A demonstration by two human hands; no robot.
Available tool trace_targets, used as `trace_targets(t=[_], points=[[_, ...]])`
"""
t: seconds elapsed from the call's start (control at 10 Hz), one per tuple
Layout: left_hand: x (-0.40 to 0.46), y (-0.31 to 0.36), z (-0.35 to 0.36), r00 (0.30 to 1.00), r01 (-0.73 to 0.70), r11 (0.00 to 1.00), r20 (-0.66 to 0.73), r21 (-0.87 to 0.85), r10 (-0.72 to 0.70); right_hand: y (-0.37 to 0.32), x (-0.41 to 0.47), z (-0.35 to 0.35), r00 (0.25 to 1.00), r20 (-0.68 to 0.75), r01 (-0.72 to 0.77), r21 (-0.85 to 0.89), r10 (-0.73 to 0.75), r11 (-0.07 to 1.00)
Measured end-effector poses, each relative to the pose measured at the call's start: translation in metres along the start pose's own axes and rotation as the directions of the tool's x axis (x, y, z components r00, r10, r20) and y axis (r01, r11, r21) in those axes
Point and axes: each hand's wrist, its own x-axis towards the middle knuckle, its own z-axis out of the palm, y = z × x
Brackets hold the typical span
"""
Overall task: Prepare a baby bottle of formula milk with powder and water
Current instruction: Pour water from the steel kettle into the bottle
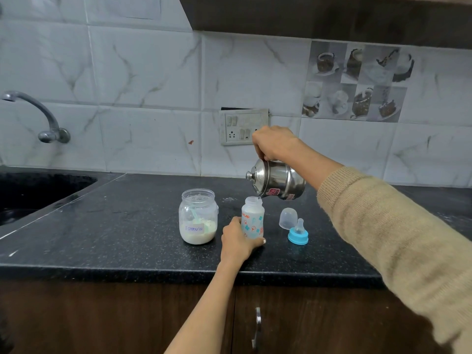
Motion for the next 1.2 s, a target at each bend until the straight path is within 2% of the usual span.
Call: trace_targets(t=[0.9,1.2], points=[[0.0019,-0.0029,0.0000,1.000,-0.004,1.000,0.000,0.007,0.004,0.0000,0.0052,0.0007,1.000,-0.002,0.015,-0.043,-0.015,0.999],[0.0018,-0.0024,0.0007,1.000,-0.007,1.000,0.001,0.007,0.007,0.0054,-0.0005,0.0017,0.999,0.030,-0.025,0.071,0.023,0.997]])
